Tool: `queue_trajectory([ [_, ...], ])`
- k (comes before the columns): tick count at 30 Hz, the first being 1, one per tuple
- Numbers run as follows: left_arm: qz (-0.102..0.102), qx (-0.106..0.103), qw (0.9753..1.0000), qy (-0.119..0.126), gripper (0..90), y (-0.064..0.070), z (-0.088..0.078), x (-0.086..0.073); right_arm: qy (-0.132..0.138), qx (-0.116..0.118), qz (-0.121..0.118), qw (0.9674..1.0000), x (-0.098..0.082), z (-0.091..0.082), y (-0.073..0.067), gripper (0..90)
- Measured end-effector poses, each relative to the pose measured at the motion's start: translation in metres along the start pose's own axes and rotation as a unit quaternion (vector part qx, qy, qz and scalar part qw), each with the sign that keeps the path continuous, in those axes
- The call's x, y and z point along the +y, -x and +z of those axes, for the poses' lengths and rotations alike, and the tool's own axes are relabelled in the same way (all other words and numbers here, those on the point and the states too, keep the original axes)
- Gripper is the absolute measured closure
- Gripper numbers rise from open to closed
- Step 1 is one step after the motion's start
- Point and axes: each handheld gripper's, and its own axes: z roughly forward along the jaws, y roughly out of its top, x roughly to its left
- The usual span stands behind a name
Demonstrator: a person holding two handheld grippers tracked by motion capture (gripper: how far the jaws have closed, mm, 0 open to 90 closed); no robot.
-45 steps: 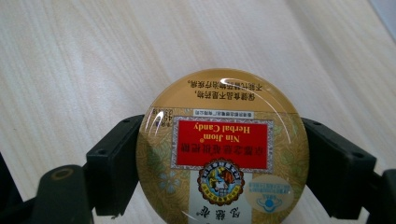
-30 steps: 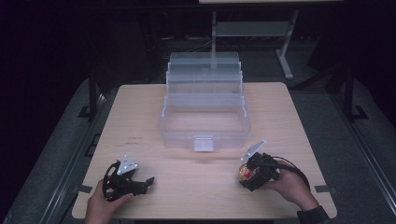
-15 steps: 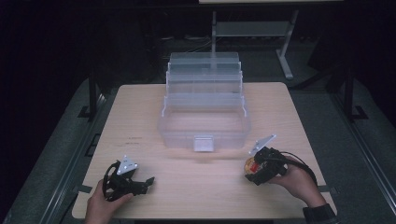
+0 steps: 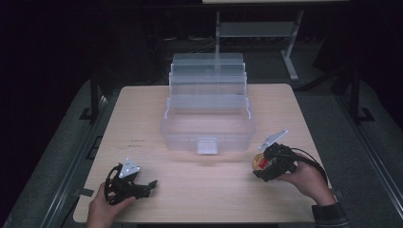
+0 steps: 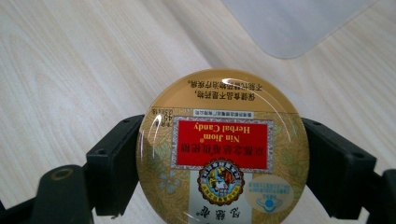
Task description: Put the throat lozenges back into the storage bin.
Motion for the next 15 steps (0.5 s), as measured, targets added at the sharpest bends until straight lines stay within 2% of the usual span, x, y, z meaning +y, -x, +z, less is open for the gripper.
queue_trajectory([
  [15,0.001,0.0,1.0,0.0,10.7,0.0,0.0,0.0,0.018,-0.007,0.001,0.9998,0.014,-0.014,0.012,19.8],
])
